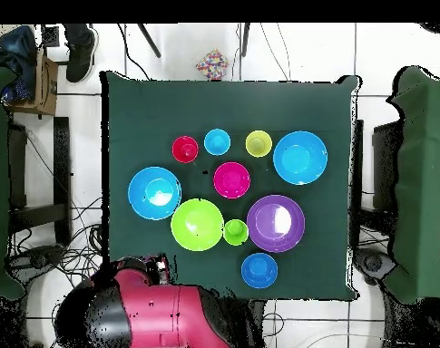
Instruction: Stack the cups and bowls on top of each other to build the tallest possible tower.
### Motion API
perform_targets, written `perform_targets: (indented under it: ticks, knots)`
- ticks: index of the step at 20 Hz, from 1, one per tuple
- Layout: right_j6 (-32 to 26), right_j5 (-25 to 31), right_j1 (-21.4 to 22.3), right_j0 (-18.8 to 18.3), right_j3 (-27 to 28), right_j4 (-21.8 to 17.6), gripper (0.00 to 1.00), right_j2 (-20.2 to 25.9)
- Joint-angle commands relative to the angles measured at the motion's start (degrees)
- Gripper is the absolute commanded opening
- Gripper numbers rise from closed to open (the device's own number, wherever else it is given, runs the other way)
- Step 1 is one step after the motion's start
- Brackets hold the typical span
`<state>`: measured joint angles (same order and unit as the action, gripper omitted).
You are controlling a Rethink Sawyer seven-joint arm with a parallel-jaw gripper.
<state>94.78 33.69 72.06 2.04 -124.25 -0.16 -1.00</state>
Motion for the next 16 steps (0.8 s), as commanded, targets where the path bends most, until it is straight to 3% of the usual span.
perform_targets:
  ticks: [1,4,6,7,9,10,12,16]
  knots:
    - [12.08,18.53,4.48,4.24,5.22,-3.9,1.0,-2.44]
    - [12.27,25.77,8.31,5.13,6.79,-4.23,1.0,-3.26]
    - [10.88,24.16,7.72,4.77,4.51,-3.75,1.0,-3.17]
    - [10.13,19.68,5.58,4.5,1.21,-3.92,1.0,-2.98]
    - [10.34,0.2,-2.74,2.91,-7.76,-2.75,1.0,-0.95]
    - [11.3,-6.42,-6.76,2.42,-9.77,-2.67,1.0,0.12]
    - [12.14,-13.77,-13.13,1.72,-12.0,-0.75,1.0,2.13]
    - [15.7,-22.34,-20.87,4.6,-10.43,-3.19,1.0,1.04]
